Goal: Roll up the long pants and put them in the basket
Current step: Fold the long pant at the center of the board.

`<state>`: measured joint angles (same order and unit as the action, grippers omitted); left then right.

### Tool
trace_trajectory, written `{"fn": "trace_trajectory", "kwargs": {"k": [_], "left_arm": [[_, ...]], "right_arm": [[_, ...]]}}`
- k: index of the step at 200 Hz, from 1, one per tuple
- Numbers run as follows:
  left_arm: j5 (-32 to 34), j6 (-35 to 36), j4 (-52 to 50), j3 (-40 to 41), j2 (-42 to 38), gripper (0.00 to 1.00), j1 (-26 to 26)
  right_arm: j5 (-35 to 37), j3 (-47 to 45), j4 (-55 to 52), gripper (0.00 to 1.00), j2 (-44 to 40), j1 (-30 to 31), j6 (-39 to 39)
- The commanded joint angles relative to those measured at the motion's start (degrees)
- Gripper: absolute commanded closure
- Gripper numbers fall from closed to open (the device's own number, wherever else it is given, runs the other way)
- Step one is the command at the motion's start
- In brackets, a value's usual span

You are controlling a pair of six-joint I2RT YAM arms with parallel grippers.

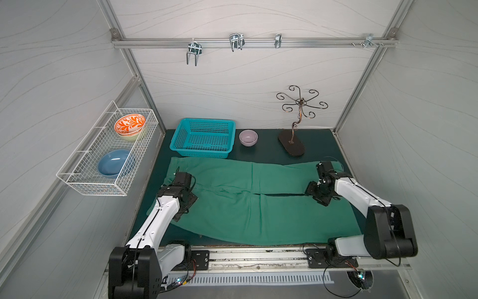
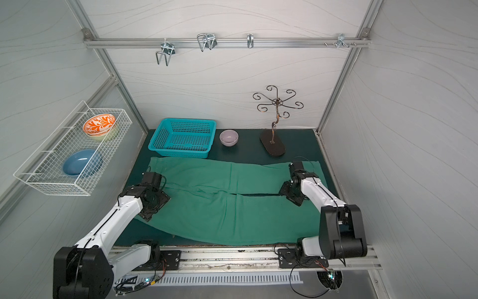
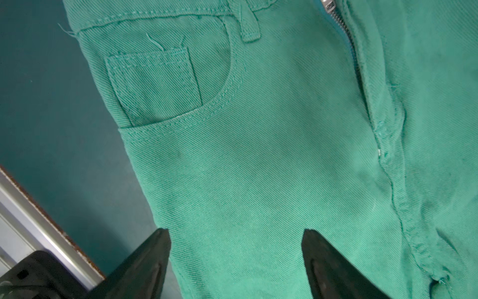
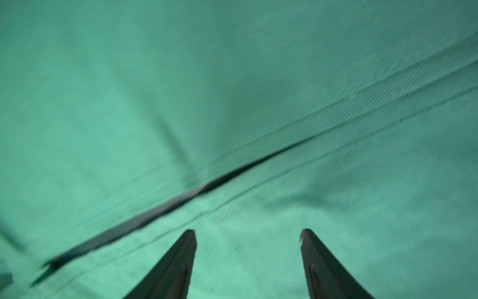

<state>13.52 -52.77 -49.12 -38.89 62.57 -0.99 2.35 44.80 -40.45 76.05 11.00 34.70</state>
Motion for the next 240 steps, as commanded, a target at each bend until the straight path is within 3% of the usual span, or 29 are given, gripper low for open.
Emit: {"fn": "trace_trajectory", "kwargs": {"k": [1,51,95,153,205,240], "left_arm": [[0.6,-0.5,-0.5,-2.2,-0.1,0.16,0.1],[2.7,-0.8,-2.3,-2.1,-1.0,0.20,0.2],[5.1,-0.3,-4.6,-2.4,-1.8,0.22,1.9],[7.0,-2.4,-6.9,-1.7,-1.1,0.14,4.2],[7.2,-3.9,-8.4,-0.2,-1.0,0.17,6.6],[8.5,-2.6,-8.2,1.4,-0.5,0.25,16.1]], "right_arm": [[5.2,-2.2,-5.6,0.29,-1.8,2.5,1.9],[4.8,-2.1,-1.9,0.35,4.9,1.6,3.0],[5.0,-1.7,1.6,0.39,9.9,-3.6,1.3],[5.6,3.0,2.7,0.40,13.0,-10.3,-1.8],[1.2,2.6,1.7,0.32,4.9,-8.6,-2.2],[-1.8,0.5,1.4,0.30,-1.6,-7.7,-0.8]]}}
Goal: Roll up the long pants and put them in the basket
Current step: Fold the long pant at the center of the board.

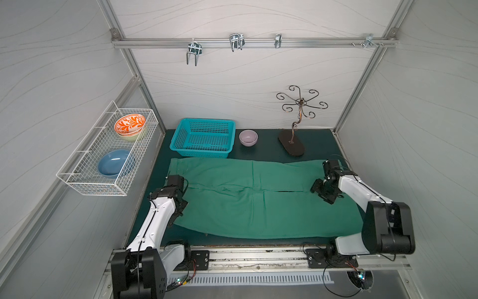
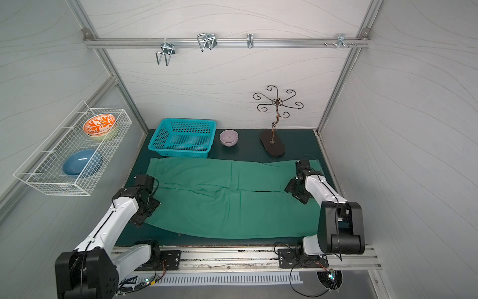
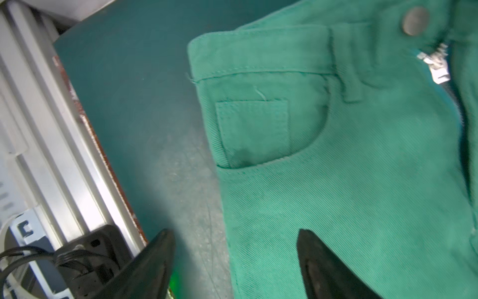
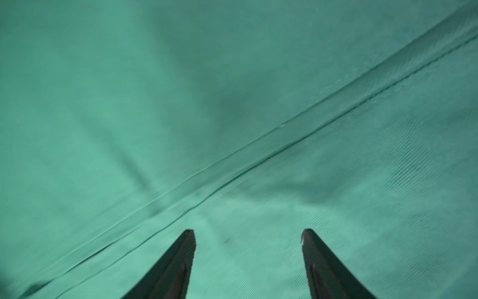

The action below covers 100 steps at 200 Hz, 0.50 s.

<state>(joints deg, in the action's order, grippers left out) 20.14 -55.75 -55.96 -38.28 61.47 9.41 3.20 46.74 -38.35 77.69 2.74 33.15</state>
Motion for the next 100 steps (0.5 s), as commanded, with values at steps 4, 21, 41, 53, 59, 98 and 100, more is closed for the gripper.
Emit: {"fn": "trace_trajectory", "kwargs": {"k": [4,21,41,53,59,98,100], "left_arm": [[1.3,0.6,-0.9,1.1,0.8,0.25,6.9],[-1.6,0.9,1.5,2.1,2.0,0.27,11.3],[-4.6,0.7,4.2,3.3,3.0,0.32,13.9],[-6.3,0.5,6.0,4.3,3.2,0.35,14.0],[-7.2,0.4,7.1,4.8,3.2,0.36,14.0],[-11.0,1.2,12.9,7.3,3.6,0.42,14.0],[-11.1,1.2,13.1,7.4,3.6,0.43,14.0]], "right_arm": [[-2.8,-1.6,-0.8,0.30,-3.6,0.6,0.8],[-3.2,-2.0,-1.4,0.30,-4.4,0.6,0.7],[-3.7,-2.4,-1.9,0.29,-5.3,0.4,1.0],[-4.1,-2.5,-2.1,0.29,-5.8,0.5,1.3],[-4.2,-2.5,-2.1,0.29,-6.0,0.4,1.3],[-5.7,-3.4,-2.5,0.29,-8.5,-0.7,2.0],[-5.7,-3.5,-2.6,0.29,-8.5,-0.8,2.0]]}}
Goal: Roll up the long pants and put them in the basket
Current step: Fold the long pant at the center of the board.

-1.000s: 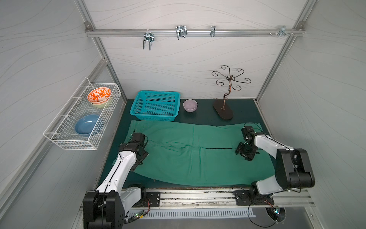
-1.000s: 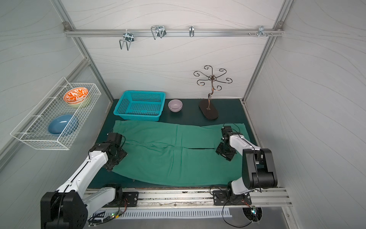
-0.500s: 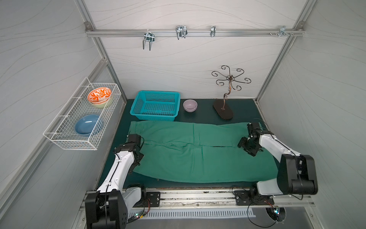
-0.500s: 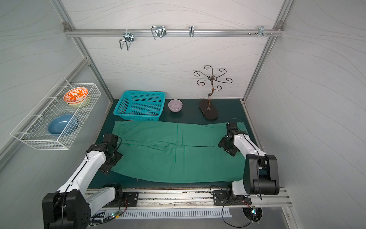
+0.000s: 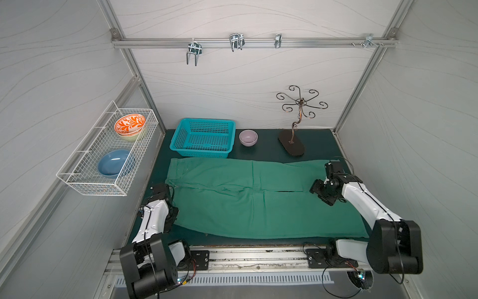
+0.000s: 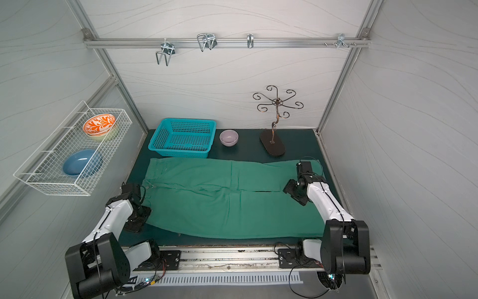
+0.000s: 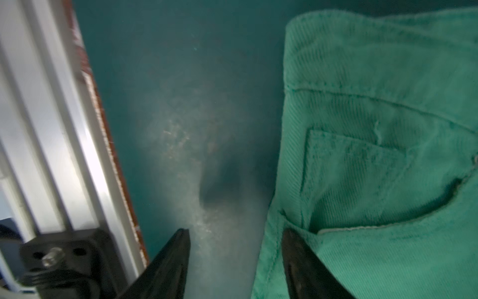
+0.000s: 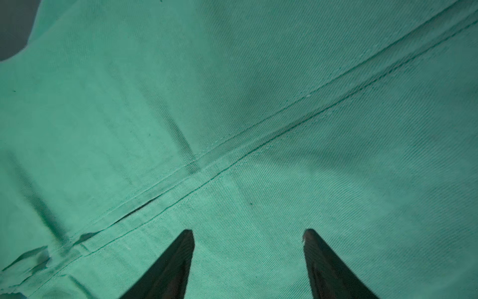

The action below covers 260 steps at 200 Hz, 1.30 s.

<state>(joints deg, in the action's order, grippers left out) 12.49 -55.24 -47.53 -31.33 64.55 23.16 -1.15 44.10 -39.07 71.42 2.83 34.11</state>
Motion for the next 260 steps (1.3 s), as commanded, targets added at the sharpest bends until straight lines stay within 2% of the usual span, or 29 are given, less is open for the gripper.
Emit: {"fn": "trace_trajectory", "kwargs": {"k": [1,29,46,92,120,182,198,220,243,260], "left_arm": [[-3.4,0.7,4.7,0.4,0.6,0.43,0.2],[-4.3,1.4,7.4,1.0,1.6,0.50,0.2],[-4.8,1.7,9.0,1.2,2.5,0.58,0.2],[-4.8,2.7,10.2,1.3,4.0,0.82,0.2],[-4.3,3.0,10.0,1.2,4.1,1.00,0.3],[-2.9,4.3,4.8,-1.4,2.5,1.00,0.2],[-2.0,4.2,3.5,-1.7,2.2,0.78,0.2],[-1.8,4.6,4.0,-1.9,2.1,0.58,0.2],[-2.1,5.4,5.3,-2.0,2.3,0.47,0.2],[-2.7,6.1,6.6,-1.9,2.3,0.44,0.2]], "right_arm": [[-1.3,-0.9,-1.9,0.29,-2.4,-1.0,1.1],[-1.9,-2.2,-2.3,0.29,-4.4,-1.9,1.5],[-2.0,-2.6,-2.5,0.29,-5.4,-2.2,1.6],[-1.8,-3.3,-3.4,0.29,-7.3,-2.7,2.1],[-1.8,-3.4,-4.3,0.29,-8.3,-3.0,2.3],[-2.1,-3.9,-5.8,0.29,-10.3,-4.0,2.2],[-2.3,-4.4,-5.5,0.29,-10.3,-4.2,2.4],[-2.4,-5.0,-5.1,0.29,-10.1,-4.5,2.5],[-2.4,-5.3,-5.0,0.29,-10.2,-4.7,2.4],[-2.5,-5.3,-5.0,0.29,-10.2,-4.8,2.3]]}}
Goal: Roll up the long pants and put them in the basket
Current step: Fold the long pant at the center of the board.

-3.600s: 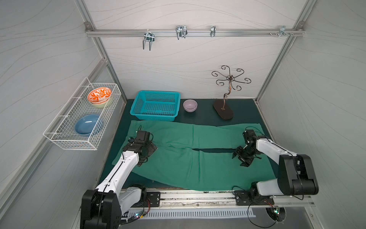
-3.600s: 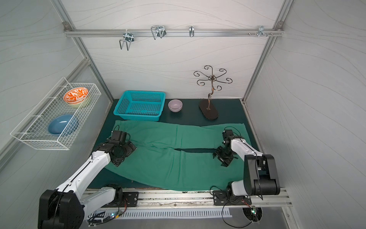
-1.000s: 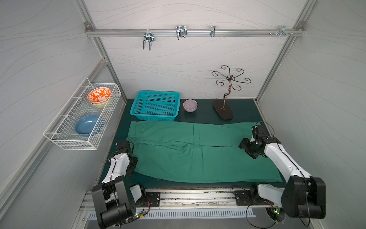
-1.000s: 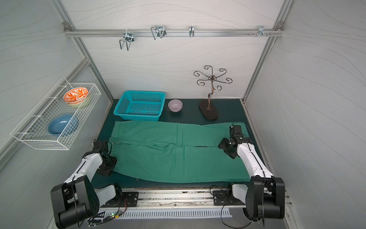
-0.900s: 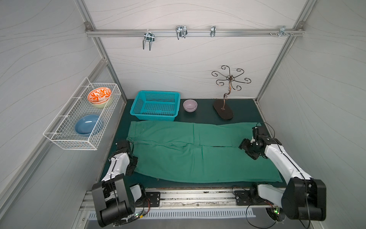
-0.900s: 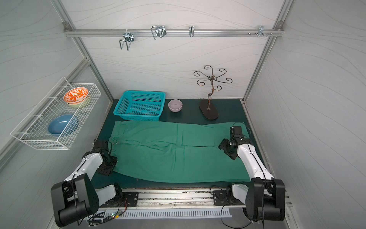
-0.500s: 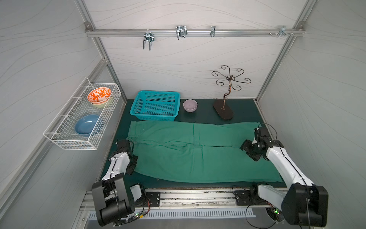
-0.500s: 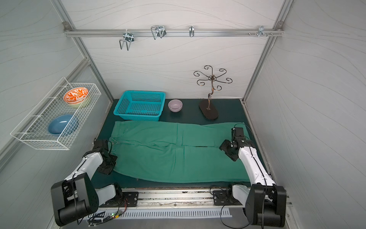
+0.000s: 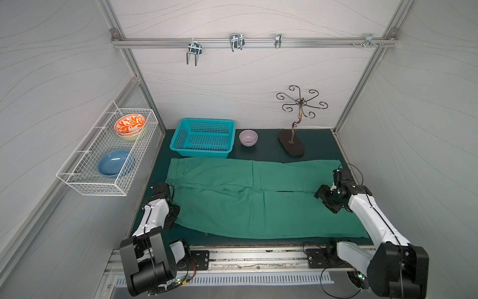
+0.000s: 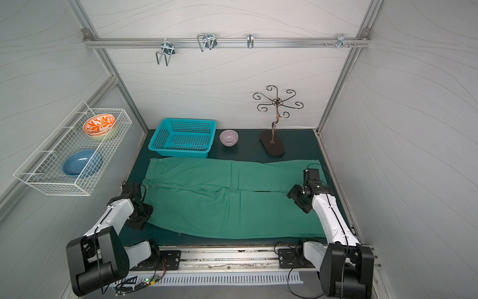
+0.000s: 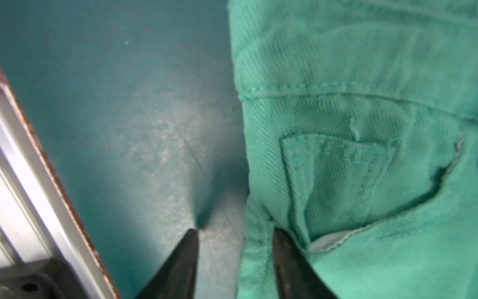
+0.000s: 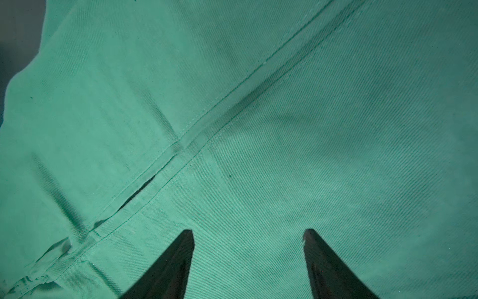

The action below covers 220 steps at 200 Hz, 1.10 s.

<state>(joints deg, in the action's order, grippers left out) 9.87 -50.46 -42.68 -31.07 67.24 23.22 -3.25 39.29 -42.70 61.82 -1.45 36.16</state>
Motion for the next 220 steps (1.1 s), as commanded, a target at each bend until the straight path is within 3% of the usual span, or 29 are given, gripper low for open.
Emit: {"fn": "trace_trajectory", "kwargs": {"k": [1,33,60,79,115,166,193,220], "left_arm": [[-0.2,1.3,1.8,-2.2,-0.4,0.44,0.2],[-1.0,2.9,1.0,-3.7,-1.0,0.53,0.1],[2.2,2.4,-4.6,-6.2,-1.6,0.61,-1.7],[3.9,2.0,-6.2,-6.8,-2.6,0.58,-3.3],[2.4,2.4,-0.1,-4.4,-0.5,0.44,-3.2],[1.8,1.2,1.5,-2.3,2.3,0.47,-2.5],[-0.4,0.4,3.2,-0.9,4.8,0.57,-1.8],[-2.0,0.0,4.5,-0.1,5.6,0.86,-1.3]], "right_arm": [[-0.4,-0.5,-1.3,0.29,-0.6,-0.6,0.3],[-0.6,-0.4,-1.2,0.29,-0.5,-0.7,0.2],[-0.9,-0.6,-0.8,0.29,-0.3,-0.9,0.2],[-1.1,-0.6,-0.7,0.29,-0.1,-0.8,0.2],[-1.2,-0.5,-0.8,0.29,-0.1,-0.9,0.3],[-1.2,-1.2,-1.1,0.29,-1.1,-1.2,0.5],[-1.9,-1.6,-1.4,0.29,-1.4,-1.8,1.4],[-2.9,-1.9,-2.7,0.29,-1.8,-3.4,4.0]]}}
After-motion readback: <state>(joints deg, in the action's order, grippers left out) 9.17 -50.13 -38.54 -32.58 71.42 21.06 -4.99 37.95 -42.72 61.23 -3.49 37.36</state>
